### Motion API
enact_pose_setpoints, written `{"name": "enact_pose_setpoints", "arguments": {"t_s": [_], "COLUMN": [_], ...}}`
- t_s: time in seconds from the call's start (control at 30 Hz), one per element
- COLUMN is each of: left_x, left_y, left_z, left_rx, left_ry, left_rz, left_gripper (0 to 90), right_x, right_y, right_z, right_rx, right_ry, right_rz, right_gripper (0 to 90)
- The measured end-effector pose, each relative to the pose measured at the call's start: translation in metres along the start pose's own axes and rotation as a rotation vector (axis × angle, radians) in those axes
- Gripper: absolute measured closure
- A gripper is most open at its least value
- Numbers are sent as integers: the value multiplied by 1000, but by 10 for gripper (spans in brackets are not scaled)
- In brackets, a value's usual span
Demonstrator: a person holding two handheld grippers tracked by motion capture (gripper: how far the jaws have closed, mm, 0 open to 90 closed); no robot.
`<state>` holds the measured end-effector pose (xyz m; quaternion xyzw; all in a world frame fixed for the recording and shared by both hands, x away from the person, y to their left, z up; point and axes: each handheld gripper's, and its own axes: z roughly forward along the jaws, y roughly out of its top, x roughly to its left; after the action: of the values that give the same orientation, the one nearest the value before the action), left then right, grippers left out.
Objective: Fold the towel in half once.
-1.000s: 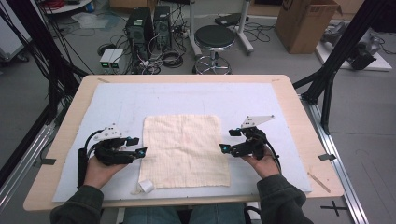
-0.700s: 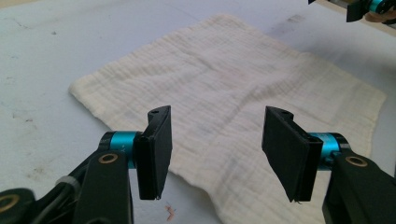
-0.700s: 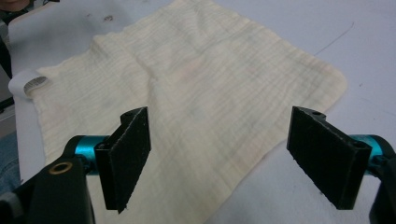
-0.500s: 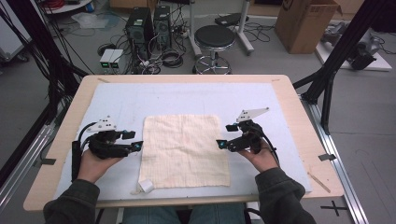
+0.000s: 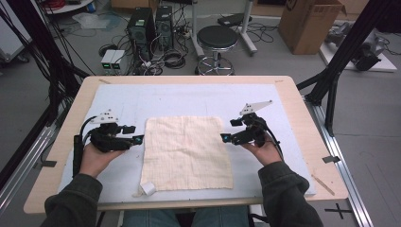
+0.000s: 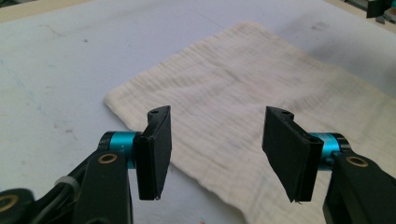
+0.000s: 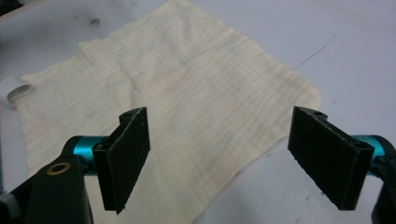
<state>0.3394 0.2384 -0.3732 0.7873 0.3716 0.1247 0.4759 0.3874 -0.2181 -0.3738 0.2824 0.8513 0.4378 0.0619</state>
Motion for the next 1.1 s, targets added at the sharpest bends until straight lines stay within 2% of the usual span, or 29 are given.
{"name": "enact_pose_setpoints", "arguments": {"t_s": [0.17,0.4,0.57,0.7,0.8,0.83,0.87,0.9,1.0,1.1], "left_x": [10,24,32,41,49,52,53,55,57,58], "left_y": [17,28,26,21,19,18,17,16,11,6], "left_z": [7,24,45,56,63,65,69,72,84,94], "left_rx": [11,-5,48,54,42,36,32,30,62,109], "left_ry": [33,69,117,135,172,187,226,247,246,244], "left_rz": [6,-27,-4,-45,-92,-103,-121,-129,-148,-149], "left_gripper": [429,449,465,479,508,507,499,476,482,493], "right_x": [-12,-34,-45,-55,-62,-63,-64,-65,-69,-74], "right_y": [16,35,45,43,38,37,36,35,32,27], "right_z": [2,16,29,40,53,56,59,63,70,76], "right_rx": [-5,-26,-4,19,53,63,67,74,74,92], "right_ry": [-24,-56,-94,-128,-135,-136,-130,-132,-127,-123], "right_rz": [1,44,58,75,110,108,104,107,124,147], "right_gripper": [240,278,329,394,417,433,453,465,504,511]}}
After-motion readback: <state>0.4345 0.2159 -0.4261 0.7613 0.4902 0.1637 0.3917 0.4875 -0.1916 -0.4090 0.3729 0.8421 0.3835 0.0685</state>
